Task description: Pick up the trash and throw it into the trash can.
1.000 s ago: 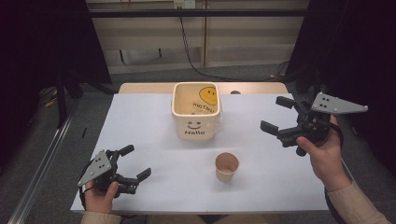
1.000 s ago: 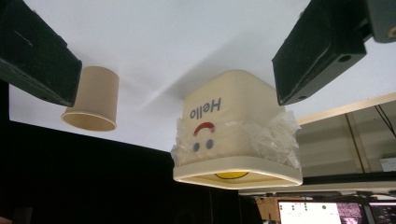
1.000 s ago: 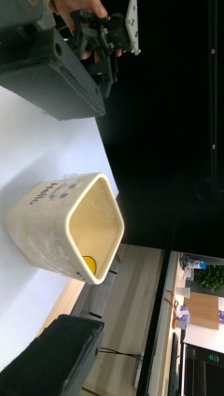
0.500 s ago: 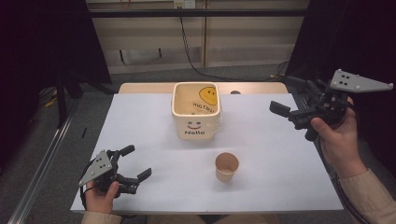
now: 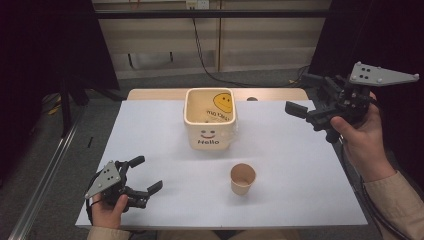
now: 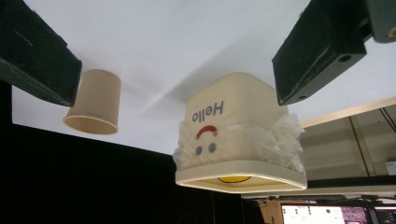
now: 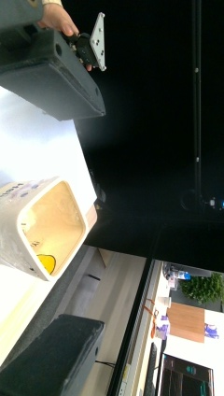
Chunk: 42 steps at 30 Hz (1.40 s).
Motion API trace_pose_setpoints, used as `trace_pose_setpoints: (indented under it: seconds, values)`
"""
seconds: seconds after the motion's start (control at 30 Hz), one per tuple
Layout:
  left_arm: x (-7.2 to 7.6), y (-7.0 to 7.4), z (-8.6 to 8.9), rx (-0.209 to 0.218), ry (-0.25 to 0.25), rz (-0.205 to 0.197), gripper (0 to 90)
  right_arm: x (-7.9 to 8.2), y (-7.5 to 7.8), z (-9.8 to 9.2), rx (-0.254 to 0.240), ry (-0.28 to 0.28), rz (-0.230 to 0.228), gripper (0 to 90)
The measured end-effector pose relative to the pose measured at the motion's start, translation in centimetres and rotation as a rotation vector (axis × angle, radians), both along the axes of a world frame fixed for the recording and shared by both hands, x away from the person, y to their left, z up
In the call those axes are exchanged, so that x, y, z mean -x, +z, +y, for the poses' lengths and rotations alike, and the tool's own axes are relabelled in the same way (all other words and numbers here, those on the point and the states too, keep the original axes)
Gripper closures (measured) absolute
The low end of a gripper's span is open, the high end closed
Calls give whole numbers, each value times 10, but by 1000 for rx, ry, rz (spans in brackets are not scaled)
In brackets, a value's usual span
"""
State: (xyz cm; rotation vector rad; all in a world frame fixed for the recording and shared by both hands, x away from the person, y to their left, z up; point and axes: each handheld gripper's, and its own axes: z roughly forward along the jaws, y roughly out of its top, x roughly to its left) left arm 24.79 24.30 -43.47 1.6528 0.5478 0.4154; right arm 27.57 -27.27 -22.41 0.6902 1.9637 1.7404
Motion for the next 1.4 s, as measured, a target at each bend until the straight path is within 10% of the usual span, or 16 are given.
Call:
trace_pose_setpoints:
  seconds: [0.4,1.4]
  values:
    - [0,0,2,-8,-7,-2,12,-9,5,12,79,53,51,2]
    - [1,1,3,-11,-12,2,12,-34,-10,62,540,143,246,23]
